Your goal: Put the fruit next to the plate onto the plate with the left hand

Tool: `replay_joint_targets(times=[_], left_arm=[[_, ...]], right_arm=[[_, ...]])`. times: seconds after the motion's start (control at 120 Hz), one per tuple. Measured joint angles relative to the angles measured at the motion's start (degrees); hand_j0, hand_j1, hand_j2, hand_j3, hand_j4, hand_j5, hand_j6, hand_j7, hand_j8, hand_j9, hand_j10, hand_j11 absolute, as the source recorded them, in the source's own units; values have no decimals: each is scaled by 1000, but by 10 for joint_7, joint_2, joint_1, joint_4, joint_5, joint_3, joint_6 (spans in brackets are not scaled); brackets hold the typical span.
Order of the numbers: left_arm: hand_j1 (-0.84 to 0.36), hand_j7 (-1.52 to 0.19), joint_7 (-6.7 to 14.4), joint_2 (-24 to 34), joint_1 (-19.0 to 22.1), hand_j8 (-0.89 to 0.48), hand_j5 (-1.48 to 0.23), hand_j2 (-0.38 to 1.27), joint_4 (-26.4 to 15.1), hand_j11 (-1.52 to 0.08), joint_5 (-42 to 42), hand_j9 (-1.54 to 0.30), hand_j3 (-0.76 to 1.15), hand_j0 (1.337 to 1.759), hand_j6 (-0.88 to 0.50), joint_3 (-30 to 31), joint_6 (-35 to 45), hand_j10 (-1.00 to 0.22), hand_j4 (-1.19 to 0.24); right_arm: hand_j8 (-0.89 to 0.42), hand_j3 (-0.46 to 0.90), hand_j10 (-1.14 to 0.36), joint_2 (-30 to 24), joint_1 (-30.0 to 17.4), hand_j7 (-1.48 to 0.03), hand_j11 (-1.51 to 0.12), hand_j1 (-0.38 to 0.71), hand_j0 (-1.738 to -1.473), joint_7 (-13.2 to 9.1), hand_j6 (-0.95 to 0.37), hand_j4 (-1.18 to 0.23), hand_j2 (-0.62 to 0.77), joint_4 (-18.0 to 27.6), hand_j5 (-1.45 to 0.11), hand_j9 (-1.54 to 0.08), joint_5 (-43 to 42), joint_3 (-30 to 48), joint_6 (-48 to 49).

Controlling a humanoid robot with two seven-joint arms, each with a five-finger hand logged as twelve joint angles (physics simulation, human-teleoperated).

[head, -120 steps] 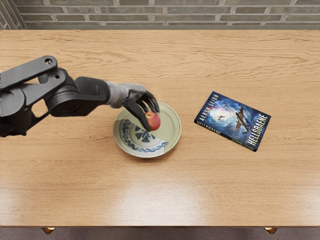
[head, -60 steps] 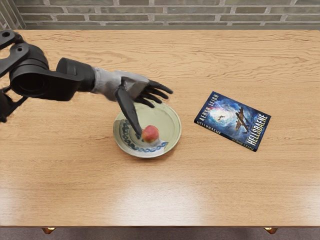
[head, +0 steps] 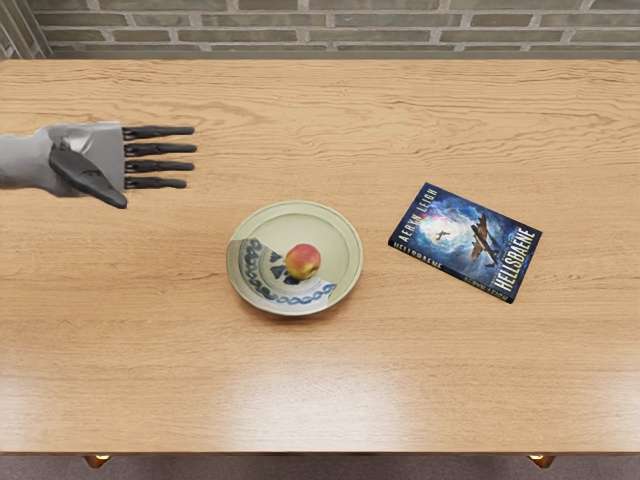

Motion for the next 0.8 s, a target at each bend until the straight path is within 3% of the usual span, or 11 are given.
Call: replay_joint_targets(times=[0.142,0.325,0.8], left_arm=[[341,-9,0,55,1,-4,-9,4,1,-9,-18,-9,0,1658,-4,2,0,-6,-5],[344,-5,0,56,2,-1,-5,2,2,-5,-21,-5,0,1658,-1,3,0,-2,-2],[346,-3,0,62,-5,1,-3,0,65,-3,-26,-3,0,1658,1,0,-1,0,0]], right_arm=[[-15,0,-15,0,0,-20,-20,-331,-1658,0,-15,-15,-3,0,-20,-20,0,0,0],[-15,0,-15,0,0,-20,-20,-331,-1658,0,-15,-15,-3,0,-20,-20,0,0,0],[-15,0,-15,0,0,-20,-20,-331,-1658,0,-15,-15,-3,0,-20,-20,0,0,0]])
